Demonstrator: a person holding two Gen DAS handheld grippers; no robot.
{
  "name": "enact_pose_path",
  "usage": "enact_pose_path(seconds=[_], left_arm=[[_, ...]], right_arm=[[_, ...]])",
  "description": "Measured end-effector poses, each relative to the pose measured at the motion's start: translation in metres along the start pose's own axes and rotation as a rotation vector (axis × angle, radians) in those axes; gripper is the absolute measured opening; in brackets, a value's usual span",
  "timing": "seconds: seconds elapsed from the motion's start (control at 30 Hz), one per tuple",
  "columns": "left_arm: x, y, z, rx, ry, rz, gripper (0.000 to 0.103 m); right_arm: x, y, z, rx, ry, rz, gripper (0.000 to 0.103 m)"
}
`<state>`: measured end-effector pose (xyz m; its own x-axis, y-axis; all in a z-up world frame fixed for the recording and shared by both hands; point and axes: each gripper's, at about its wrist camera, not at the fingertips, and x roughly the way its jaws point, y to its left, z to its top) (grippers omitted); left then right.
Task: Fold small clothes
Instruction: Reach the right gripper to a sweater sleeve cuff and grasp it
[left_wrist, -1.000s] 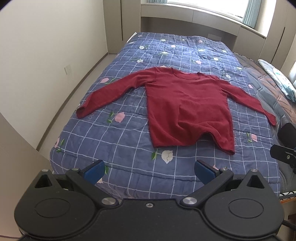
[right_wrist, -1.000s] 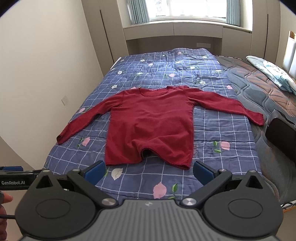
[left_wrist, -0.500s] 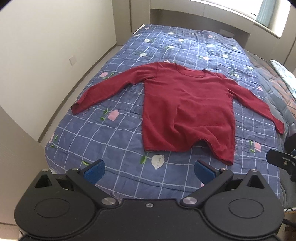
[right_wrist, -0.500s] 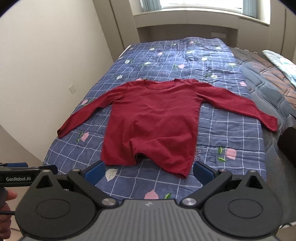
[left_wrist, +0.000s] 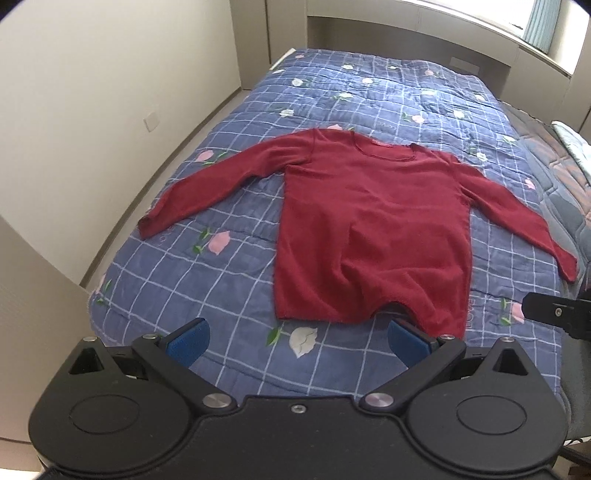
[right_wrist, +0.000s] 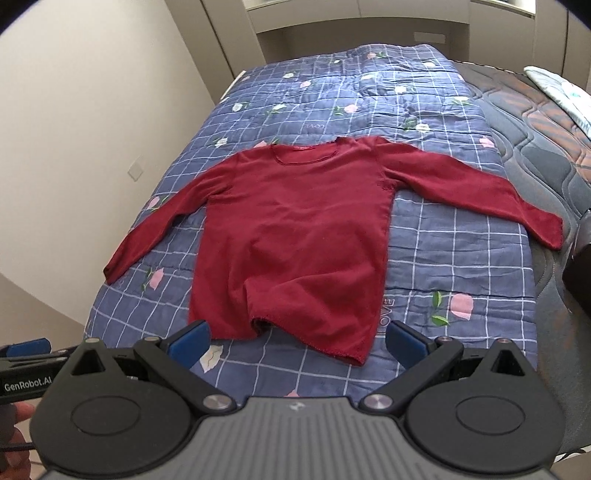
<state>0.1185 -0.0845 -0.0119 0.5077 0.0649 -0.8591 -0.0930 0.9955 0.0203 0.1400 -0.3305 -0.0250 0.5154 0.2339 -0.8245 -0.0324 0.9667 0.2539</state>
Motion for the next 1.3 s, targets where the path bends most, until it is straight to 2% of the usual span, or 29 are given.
enact_pose_path(seconds=[0.27, 0.53, 0.7, 0.8, 0.9, 1.03, 1.3], left_arm=[[0.029, -0.008, 0.037, 0.082, 0.013, -0.092, 0.102], [0.078, -0.013, 0.093, 0.269, 0.04, -0.213, 0.102], [0.116, -0.023, 0.13, 0.39, 0.041, -0.284, 0.102], [0.14, -0.037, 0.151, 0.426, 0.042, -0.284, 0.102], [0.161, -0.055, 0.169, 0.422, 0.024, -0.286, 0.102], [0.197, -0.089, 0.182, 0.403, 0.004, -0.238, 0.102], [0.29, -0.178, 0.192, 0.319, 0.034, -0.17, 0.102]], right_arm=[[0.012, 0.005, 0.022, 0.057, 0.016, -0.139, 0.103], [0.038, 0.014, 0.052, 0.203, 0.031, -0.282, 0.103], [0.056, 0.007, 0.076, 0.299, 0.015, -0.329, 0.103], [0.064, -0.005, 0.09, 0.341, 0.002, -0.334, 0.103], [0.08, -0.025, 0.101, 0.332, 0.0, -0.368, 0.103], [0.112, -0.059, 0.11, 0.309, -0.011, -0.435, 0.103], [0.167, -0.192, 0.098, 0.497, -0.158, -0.429, 0.103]])
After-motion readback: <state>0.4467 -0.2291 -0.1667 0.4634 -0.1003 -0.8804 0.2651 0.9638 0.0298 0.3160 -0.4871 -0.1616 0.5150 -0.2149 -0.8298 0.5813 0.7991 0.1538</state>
